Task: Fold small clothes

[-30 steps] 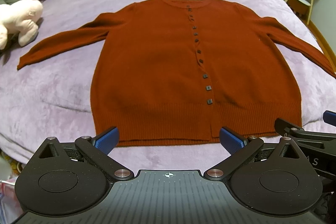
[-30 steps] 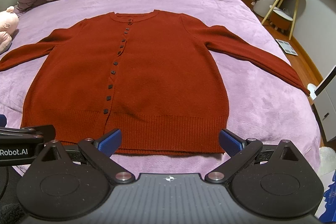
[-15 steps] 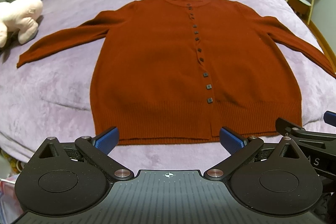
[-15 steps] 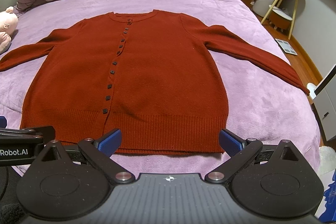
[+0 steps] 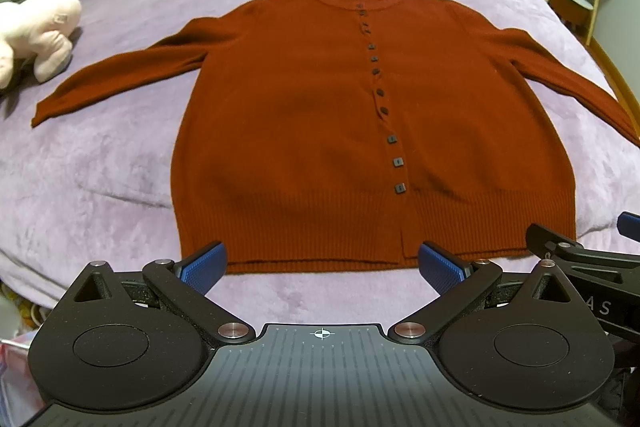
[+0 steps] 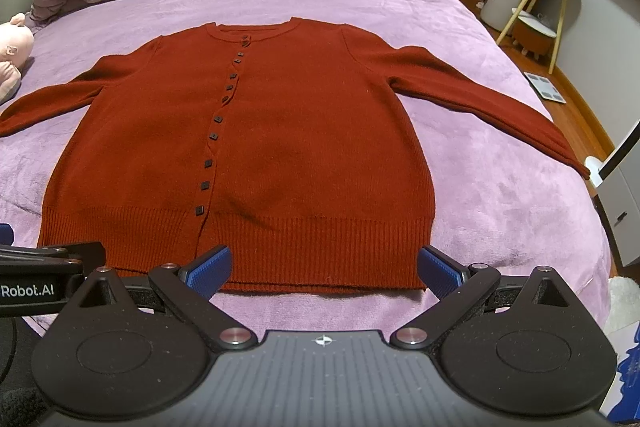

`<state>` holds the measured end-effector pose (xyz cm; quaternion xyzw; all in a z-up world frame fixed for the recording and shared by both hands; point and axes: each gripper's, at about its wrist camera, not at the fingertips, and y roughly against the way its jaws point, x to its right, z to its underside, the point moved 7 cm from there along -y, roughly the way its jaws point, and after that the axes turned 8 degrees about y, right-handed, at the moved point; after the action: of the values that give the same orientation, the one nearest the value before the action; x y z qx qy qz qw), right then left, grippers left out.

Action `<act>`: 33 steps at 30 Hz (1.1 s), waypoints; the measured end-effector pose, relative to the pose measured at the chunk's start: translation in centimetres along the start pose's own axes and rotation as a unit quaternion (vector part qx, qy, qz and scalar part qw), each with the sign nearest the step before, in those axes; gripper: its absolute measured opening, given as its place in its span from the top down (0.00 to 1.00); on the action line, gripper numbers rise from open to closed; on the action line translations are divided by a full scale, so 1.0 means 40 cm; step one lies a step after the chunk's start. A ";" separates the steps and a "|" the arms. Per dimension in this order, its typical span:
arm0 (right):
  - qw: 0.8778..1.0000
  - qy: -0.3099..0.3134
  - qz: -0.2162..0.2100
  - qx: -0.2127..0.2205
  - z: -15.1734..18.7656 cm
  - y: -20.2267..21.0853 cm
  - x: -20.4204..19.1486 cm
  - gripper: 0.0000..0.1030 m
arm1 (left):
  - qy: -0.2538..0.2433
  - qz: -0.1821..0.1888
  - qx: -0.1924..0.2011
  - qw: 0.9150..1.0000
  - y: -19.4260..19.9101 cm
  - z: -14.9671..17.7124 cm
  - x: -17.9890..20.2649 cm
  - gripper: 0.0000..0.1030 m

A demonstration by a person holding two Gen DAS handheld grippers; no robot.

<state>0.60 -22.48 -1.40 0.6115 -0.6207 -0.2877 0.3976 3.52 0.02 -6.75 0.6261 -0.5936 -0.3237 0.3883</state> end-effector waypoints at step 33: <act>1.000 -0.004 -0.001 0.000 0.006 -0.002 0.001 0.04 | 0.004 -0.001 -0.009 1.000 -0.006 0.005 0.001 0.00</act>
<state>0.46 -22.55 -1.60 0.6110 -0.6213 -0.2909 0.3951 3.48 -0.03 -7.04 0.6250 -0.5881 -0.3268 0.3959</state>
